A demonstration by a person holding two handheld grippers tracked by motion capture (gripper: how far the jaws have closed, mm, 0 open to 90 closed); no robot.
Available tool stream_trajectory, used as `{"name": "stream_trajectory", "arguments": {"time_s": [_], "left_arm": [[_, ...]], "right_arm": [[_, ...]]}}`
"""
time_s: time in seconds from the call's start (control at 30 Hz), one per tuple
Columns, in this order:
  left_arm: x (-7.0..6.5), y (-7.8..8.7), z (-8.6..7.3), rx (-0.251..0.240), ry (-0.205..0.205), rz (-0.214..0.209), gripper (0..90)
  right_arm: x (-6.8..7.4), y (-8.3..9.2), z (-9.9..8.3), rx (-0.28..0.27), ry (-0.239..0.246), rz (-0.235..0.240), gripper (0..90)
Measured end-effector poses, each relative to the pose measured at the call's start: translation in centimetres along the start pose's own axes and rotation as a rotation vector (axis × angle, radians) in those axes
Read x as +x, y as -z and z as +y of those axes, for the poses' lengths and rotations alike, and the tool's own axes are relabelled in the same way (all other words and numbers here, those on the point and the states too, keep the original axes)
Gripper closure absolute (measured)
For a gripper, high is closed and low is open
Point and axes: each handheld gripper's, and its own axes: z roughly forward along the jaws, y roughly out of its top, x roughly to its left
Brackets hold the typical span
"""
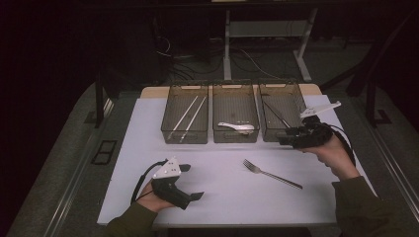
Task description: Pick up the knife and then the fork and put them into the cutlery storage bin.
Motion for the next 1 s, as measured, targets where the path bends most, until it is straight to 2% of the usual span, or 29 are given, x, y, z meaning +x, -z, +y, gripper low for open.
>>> {"name": "stream_trajectory", "arguments": {"time_s": [0.23,0.5,0.7,0.83,0.87,1.0], "left_arm": [[0.0,0.0,0.0,0.004,-0.005,-0.003,0.0],[0.0,0.0,0.0,0.001,-0.006,-0.003,0.0],[0.0,0.0,0.0,0.005,-0.011,-0.004,0.0],[-0.1,0.0,0.0,0.007,-0.009,-0.006,0.0],[-0.1,-0.1,0.0,0.008,-0.008,-0.006,0.0],[-0.1,-0.1,0.0,0.004,-0.006,-0.005,0.0]], "right_arm": [[1.3,-1.0,-1.0,0.056,0.048,0.017,47.0],[2.8,-2.1,-1.4,0.169,0.104,0.047,56.3],[3.9,-3.2,-1.5,0.264,0.165,0.052,61.6],[4.6,-3.8,-1.5,0.306,0.194,0.049,65.5],[4.6,-4.0,-1.5,0.311,0.214,0.036,67.6],[5.1,-4.4,-1.5,0.349,0.229,0.035,69.4]]}}
